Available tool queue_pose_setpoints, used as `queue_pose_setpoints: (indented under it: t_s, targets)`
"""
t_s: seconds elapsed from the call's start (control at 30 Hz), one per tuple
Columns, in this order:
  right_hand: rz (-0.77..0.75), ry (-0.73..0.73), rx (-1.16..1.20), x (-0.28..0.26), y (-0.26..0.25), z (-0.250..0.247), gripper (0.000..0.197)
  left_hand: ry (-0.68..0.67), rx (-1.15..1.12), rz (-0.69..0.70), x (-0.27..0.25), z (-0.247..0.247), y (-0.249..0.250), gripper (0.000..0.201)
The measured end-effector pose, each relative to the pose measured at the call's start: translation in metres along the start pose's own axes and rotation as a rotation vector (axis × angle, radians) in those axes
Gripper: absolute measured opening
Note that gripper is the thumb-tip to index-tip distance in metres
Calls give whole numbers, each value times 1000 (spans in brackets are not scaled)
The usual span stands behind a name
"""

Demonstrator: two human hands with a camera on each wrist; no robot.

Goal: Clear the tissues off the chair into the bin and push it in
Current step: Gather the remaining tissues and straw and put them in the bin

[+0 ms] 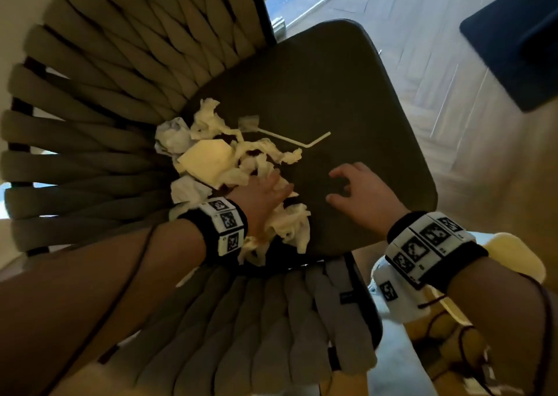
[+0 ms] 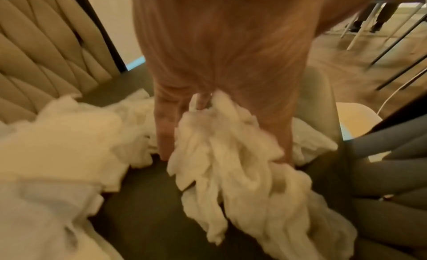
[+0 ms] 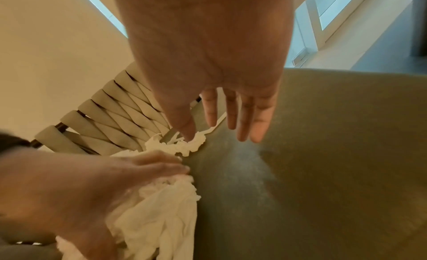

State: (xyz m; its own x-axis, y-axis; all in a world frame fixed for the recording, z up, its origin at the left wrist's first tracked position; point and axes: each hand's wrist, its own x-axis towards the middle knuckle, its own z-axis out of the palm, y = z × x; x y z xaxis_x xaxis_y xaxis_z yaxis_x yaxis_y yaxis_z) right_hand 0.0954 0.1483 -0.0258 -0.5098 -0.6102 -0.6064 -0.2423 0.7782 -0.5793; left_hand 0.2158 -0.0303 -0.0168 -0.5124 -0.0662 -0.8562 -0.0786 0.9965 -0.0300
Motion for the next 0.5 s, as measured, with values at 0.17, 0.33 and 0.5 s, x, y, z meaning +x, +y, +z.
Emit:
queue_pose_setpoints:
  t_s: [0.17,0.33,0.5]
  targets:
    - [-26,-19,-45,12,-23,6,47,189,-203,-1,21,18,1,65]
    - [-98,-11,-89,27,-57,9,44,356,-518,21,10,10,-24,32]
    - [151,-22,480,37,-79,7,30,790,-1005,-59,-43,-21,-48,14]
